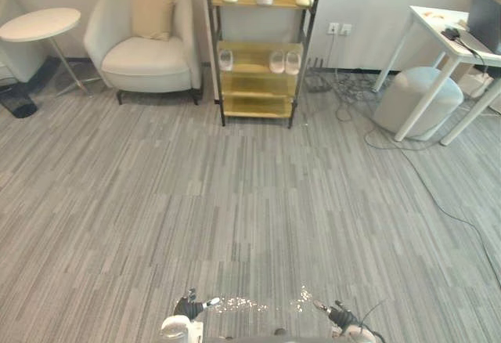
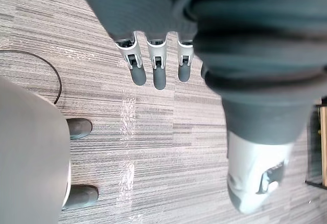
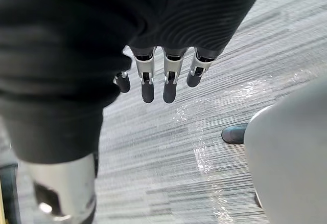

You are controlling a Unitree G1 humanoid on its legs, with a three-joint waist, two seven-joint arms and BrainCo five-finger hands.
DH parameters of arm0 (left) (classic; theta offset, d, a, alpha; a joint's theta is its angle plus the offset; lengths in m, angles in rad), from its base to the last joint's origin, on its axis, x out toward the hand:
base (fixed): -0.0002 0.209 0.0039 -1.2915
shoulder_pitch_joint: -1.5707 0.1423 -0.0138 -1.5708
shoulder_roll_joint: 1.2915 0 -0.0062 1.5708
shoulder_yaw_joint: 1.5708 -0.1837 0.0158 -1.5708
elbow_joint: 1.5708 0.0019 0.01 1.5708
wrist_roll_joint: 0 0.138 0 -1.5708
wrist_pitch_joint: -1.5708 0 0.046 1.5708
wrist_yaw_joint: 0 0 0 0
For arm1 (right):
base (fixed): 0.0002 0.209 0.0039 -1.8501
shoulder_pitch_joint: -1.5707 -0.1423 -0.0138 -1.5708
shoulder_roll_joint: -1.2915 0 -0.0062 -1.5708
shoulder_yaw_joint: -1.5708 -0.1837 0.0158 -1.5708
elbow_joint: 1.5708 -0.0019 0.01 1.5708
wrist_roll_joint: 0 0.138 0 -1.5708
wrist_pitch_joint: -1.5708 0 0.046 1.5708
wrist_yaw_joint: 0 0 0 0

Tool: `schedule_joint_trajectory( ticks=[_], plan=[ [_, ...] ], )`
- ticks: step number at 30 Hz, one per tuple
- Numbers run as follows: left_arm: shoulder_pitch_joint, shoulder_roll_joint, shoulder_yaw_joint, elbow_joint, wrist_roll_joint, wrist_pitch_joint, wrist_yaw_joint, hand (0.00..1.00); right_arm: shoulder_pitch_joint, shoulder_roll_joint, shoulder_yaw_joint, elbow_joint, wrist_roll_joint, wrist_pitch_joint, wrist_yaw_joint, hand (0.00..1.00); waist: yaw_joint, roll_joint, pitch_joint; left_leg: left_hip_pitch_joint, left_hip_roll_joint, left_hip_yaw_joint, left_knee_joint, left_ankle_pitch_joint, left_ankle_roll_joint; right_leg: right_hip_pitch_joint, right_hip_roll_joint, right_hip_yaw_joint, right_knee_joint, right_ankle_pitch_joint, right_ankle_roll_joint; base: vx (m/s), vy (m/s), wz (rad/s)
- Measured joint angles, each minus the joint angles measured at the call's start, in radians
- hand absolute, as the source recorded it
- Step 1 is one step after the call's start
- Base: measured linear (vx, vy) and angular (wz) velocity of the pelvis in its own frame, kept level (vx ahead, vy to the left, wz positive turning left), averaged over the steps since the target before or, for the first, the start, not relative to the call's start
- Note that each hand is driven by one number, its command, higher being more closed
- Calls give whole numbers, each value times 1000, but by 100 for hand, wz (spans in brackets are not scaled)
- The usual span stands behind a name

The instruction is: Organize the slippers on the shoe rack

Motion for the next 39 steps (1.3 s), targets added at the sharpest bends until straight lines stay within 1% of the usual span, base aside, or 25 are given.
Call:
schedule_joint_trajectory(
  ticks=[1,3,4,6,7,10,14,15,16,17,18,19,21,23,25,28,29,30,31,32,33,35,36,37,39],
  plan=[
    [-3,-3,2,-2,0,0,0,0,3,-1,-3,-4,10,-6,0,0,-3,8,8,-49,30,-1,126,-69,-10,-2,14,-1,39,-37,-8,-9,-71,-3],
    [-2,-9,46,-27,-2,0,0,0,16,7,-13,-33,32,-7,-2,0,-3,12,15,-147,74,5,366,-114,-27,-25,23,-3,89,-91,-35,-35,-71,12],
    [-1,-12,61,-38,-3,1,0,0,19,8,-12,-41,31,-7,-2,0,-5,8,17,-182,83,8,437,-111,-28,-31,23,-4,103,-99,-35,-40,-74,5],
    [7,-39,135,-93,-37,-2,4,0,28,-2,-9,-69,41,-7,-5,0,4,17,41,-342,135,8,754,-41,-5,-40,19,4,163,-139,-54,35,-61,-21],
    [15,-55,160,-112,-63,-1,8,0,27,-7,-9,-87,51,-7,-11,0,8,32,48,-385,158,9,840,-50,-5,-28,10,21,182,-160,-54,99,-15,-32],
    [27,-58,158,-122,-80,-3,22,0,27,-10,-11,-80,68,-5,-16,0,14,31,48,-414,154,6,753,-79,-42,-9,-36,58,187,-180,-39,157,75,-32],
    [32,-61,153,-114,-96,-4,22,0,27,-24,-11,-71,69,-5,-18,0,29,46,39,-399,96,-22,314,-25,-53,-15,-96,107,188,-232,34,289,235,-33],
    [31,-65,154,-99,-104,-9,23,0,12,-39,-11,-33,69,-3,-20,0,38,54,28,-392,83,-22,291,38,-22,-12,-106,126,197,-256,60,452,346,-31],
    [34,-51,156,-98,-104,-13,23,0,5,-20,-12,-17,68,1,-19,0,41,22,9,-405,48,-8,314,-8,-9,-19,-140,137,232,-269,67,409,271,-21],
    [31,-48,159,-99,-100,-13,23,0,8,-8,-14,-21,66,0,-18,0,41,14,7,-406,38,0,321,-23,-2,-33,-152,139,270,-274,76,426,247,-14],
    [29,-42,161,-99,-100,-14,24,0,9,-1,-28,-32,65,2,-16,0,43,-7,14,-365,14,24,322,-61,10,-102,-179,161,463,-283,100,349,189,-16],
    [28,-40,160,-99,-101,-14,24,0,11,-1,-34,-38,65,3,-15,0,43,-10,15,-344,7,27,322,-73,12,-129,-183,167,549,-278,110,436,249,-19],
    [27,-25,137,-79,-97,-7,25,0,11,2,-40,-45,64,3,-9,0,35,-11,18,-238,-12,32,318,-121,32,-247,-191,167,934,-217,164,575,247,1],
    [24,-26,129,-77,-96,3,26,0,10,-1,-41,-46,48,3,-4,0,30,-10,18,-145,-13,26,287,-148,37,-307,-215,65,1080,-238,122,577,139,4],
    [9,-27,113,-49,-96,6,26,0,-5,-5,-43,-53,26,-5,0,0,22,5,26,-21,17,9,191,-147,34,-372,-232,-135,1020,-292,39,571,8,16],
    [5,-41,91,-38,-95,7,23,0,-20,-28,-34,-66,26,-8,1,0,16,41,44,64,82,5,137,-146,32,-436,-166,-221,731,-278,16,479,-92,13],
    [7,-37,84,-38,-95,6,22,0,-27,-29,-24,-65,26,-8,0,0,14,38,44,80,90,4,131,-145,31,-454,-144,-216,615,-222,12,519,-190,12],
    [14,-27,76,-39,-94,6,22,0,-29,-30,-4,-59,25,-7,1,0,9,24,43,105,90,1,127,-151,4,-450,-117,-192,421,-82,-9,517,-221,11],
    [16,-23,77,-39,-94,6,22,0,-27,-28,-1,-52,25,-7,1,0,7,14,41,117,84,-4,126,-155,-11,-448,-113,-177,363,-17,-20,541,-260,6],
    [13,-32,92,-19,-89,7,24,0,-45,-38,-4,-42,26,-8,5,0,3,39,47,160,105,-23,125,-174,-41,-450,-88,-160,402,60,-50,520,-241,5],
    [11,-69,120,-15,-77,7,22,0,-57,-45,-7,-41,25,-7,6,0,0,71,36,148,137,-42,170,-154,-75,-445,-66,-167,429,-8,-59,636,-286,2],
    [8,-99,165,-32,-63,5,21,0,-52,-53,-25,-44,16,-6,8,0,-5,100,38,67,183,-93,384,-108,-84,-396,-36,-193,422,-61,-76,556,-254,14],
    [7,-100,177,-38,-61,6,21,0,-50,-52,-27,-46,16,-5,8,0,-8,103,40,27,196,-110,475,-82,-74,-373,-31,-200,406,-71,-78,457,-222,35],
    [1,-104,202,-54,-59,6,22,0,-39,-51,-27,-47,23,-3,3,0,-15,99,55,-82,242,-133,729,-23,-66,-286,-2,-212,348,-84,-84,329,-171,27],
    [5,-104,226,-87,-58,5,22,0,-27,-40,-25,-48,27,-2,-2,0,-10,89,69,-168,288,-86,949,-33,-75,-161,23,-213,278,-106,-93,383,-162,9]
  ],
)
